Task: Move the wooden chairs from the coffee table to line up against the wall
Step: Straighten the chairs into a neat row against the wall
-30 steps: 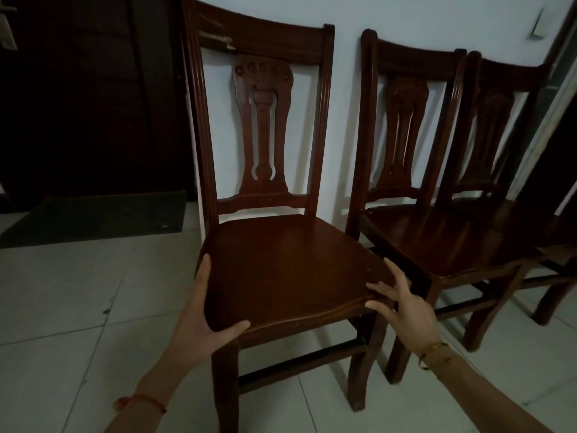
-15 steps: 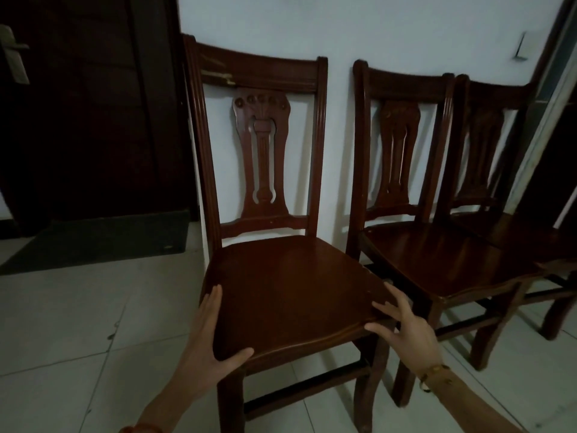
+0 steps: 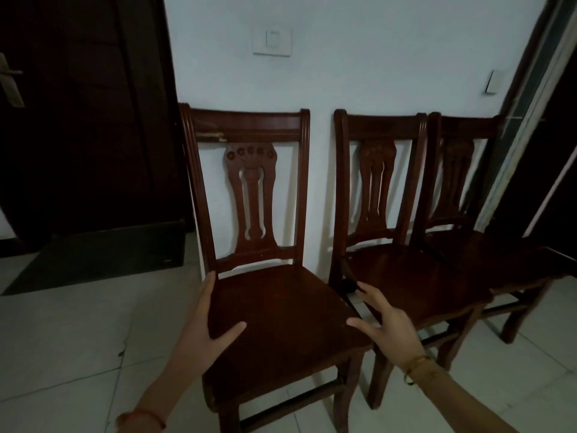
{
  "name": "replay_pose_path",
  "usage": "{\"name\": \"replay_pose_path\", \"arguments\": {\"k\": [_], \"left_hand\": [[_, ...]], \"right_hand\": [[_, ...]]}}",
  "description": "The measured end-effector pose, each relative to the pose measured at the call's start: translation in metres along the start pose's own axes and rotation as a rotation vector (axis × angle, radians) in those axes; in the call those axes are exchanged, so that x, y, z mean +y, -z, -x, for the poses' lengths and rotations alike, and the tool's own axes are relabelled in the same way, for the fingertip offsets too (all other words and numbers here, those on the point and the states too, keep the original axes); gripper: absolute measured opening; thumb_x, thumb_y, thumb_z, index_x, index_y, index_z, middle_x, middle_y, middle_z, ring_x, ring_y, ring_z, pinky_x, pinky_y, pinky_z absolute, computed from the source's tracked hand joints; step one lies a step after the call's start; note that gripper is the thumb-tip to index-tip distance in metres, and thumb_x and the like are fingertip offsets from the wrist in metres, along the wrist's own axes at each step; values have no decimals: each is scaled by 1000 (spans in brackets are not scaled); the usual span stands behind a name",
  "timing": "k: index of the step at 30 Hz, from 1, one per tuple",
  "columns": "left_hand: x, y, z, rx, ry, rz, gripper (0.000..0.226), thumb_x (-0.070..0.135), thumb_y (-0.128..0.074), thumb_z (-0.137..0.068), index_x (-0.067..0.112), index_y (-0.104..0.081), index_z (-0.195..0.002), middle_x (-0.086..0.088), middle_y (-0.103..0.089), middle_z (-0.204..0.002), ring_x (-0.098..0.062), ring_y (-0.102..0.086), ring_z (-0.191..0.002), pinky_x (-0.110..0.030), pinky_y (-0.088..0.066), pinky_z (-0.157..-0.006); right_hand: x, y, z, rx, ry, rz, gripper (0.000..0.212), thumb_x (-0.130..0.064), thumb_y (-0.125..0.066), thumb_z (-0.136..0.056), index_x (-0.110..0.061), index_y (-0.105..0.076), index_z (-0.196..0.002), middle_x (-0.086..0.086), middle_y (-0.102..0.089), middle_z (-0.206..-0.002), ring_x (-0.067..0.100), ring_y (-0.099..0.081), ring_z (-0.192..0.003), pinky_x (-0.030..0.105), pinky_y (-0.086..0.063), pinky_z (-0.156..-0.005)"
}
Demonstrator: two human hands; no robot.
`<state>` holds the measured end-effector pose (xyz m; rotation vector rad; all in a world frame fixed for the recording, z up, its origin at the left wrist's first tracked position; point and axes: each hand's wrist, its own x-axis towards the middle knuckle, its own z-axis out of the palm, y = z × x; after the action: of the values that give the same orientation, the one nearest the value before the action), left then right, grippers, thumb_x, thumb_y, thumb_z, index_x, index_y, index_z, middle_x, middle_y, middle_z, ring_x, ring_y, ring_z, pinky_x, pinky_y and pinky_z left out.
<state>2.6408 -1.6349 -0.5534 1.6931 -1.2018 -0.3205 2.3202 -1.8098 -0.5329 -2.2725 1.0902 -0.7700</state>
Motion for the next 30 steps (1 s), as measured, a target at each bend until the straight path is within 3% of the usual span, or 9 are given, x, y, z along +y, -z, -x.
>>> {"name": "replay_pose_path", "arguments": {"k": [3, 7, 10, 11, 13, 17, 20, 24, 30], "left_hand": [[44, 19, -20, -52, -32, 16, 111, 52, -81, -71, 52, -6, -152, 29, -17, -151, 6, -24, -134, -35, -25, -110], [76, 28, -48, -51, 17, 39, 105, 45, -82, -74, 48, -13, -153, 31, -24, -148, 27, -28, -120, -31, -28, -109], [79, 29, -72, 37, 93, 37, 100, 45, -80, -74, 46, -16, -151, 46, -21, -138, 29, -25, -118, -27, -28, -107], [79, 31, -81, 65, 121, 45, 98, 47, -79, -73, 47, -16, -148, 46, -19, -136, 26, -25, -121, -28, -28, -108], [76, 37, -98, 113, 171, 37, 97, 52, -76, -69, 44, -17, -146, 30, -24, -143, 3, -28, -132, -33, -29, -109], [44, 43, -143, 162, 311, 60, 119, 52, -76, -64, 24, -8, -158, -3, -16, -164, -23, -23, -147, -42, -22, -118], [19, 43, -189, 224, 333, 91, 121, 42, -80, -66, 27, -1, -156, -4, -11, -165, -21, -19, -147, -40, -18, -119], [-18, 41, -263, 273, 183, 98, 125, 39, -80, -67, 32, 7, -158, 16, -7, -157, 2, -14, -139, -35, -16, -115], [-65, 36, -340, 409, 100, 37, 122, 27, -88, -70, 36, -5, -158, 1, -20, -162, -9, -25, -141, -41, -27, -112]], "right_hand": [[-37, 34, -16, -20, -14, 23, 81, -57, -65, -78, -28, -34, -147, -13, -51, -144, 5, -53, -126, 27, -46, -104], [-57, 57, -40, -40, -58, 15, 79, -56, -66, -78, -26, -38, -146, -9, -54, -142, 9, -54, -127, 26, -44, -104], [-55, 62, -68, -33, -111, -6, 74, -52, -70, -79, -27, -41, -143, -9, -56, -139, 10, -57, -123, 22, -45, -98], [-53, 62, -80, -34, -124, -15, 72, -50, -71, -80, -27, -42, -142, -9, -57, -139, 10, -58, -121, 22, -45, -96], [-52, 60, -106, -28, -147, -33, 71, -50, -71, -80, -27, -43, -141, -8, -57, -139, 12, -59, -121, 23, -46, -95], [-47, 42, -170, -5, -174, -63, 69, -46, -71, -82, -25, -42, -142, -3, -56, -140, 14, -57, -123, 24, -44, -96], [-40, 23, -230, 36, -207, -103, 67, -45, -71, -83, -28, -42, -141, -2, -58, -138, 16, -57, -121, 25, -45, -96], [-31, -15, -321, 95, -204, -160, 83, -53, -71, -77, -20, -38, -146, 4, -53, -143, 23, -53, -129, 43, -47, -104], [-15, -84, -422, 218, -258, -291, 92, -46, -78, -75, -20, -31, -150, 9, -48, -148, 31, -49, -132, 48, -45, -105]]}}
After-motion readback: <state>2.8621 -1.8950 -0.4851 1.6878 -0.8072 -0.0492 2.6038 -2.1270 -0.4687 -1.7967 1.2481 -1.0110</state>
